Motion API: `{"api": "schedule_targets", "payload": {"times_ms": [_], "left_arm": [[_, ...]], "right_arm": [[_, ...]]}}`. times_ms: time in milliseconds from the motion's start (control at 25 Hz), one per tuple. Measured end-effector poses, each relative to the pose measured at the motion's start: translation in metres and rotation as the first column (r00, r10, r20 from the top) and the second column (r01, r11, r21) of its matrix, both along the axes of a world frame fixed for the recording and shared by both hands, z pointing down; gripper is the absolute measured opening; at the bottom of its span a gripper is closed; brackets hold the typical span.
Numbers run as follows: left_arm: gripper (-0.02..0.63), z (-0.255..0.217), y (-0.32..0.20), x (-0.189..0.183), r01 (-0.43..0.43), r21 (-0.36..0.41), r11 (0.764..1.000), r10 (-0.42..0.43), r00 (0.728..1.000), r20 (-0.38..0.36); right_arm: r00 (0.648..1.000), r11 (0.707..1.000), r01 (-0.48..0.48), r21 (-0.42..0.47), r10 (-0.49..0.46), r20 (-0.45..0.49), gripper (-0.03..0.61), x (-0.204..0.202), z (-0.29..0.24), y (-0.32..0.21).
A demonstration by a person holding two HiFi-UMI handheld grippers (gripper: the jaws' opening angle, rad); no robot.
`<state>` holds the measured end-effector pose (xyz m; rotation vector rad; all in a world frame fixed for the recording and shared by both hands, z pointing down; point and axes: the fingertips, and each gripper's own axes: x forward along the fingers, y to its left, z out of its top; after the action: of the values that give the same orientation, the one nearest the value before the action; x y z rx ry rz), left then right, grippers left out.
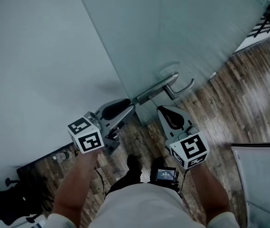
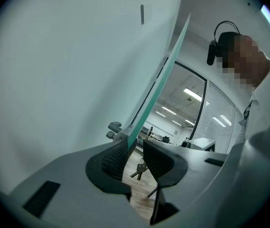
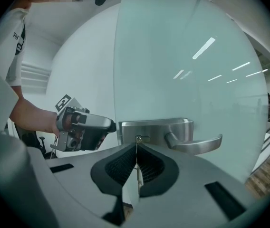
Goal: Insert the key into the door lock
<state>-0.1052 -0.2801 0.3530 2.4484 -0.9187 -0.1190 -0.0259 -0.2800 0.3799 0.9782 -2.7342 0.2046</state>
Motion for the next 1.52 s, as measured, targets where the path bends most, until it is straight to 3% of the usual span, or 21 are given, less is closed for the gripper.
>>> {"api": "schedule_targets", "payload": {"times_ms": [1000,1520], "left_arm": [[0.109,0.001,-0.001,-0.001,-0.016,0.001,1.0,0.016,1.0,-0.025],[0.074,0.003,-0.003,-0.002,-0.027,-0.001,1.0,0.027,0.999,-0.027]], "right_arm": [[1.0,0.999,-0.006,-0.034,0.005,-0.022,0.015,-0.008,-0.007,-0.005],[1.0,0.999,-0.003,-0.042,0.002,-0.03,0.015,-0.011,-0.005,-0.009]]}}
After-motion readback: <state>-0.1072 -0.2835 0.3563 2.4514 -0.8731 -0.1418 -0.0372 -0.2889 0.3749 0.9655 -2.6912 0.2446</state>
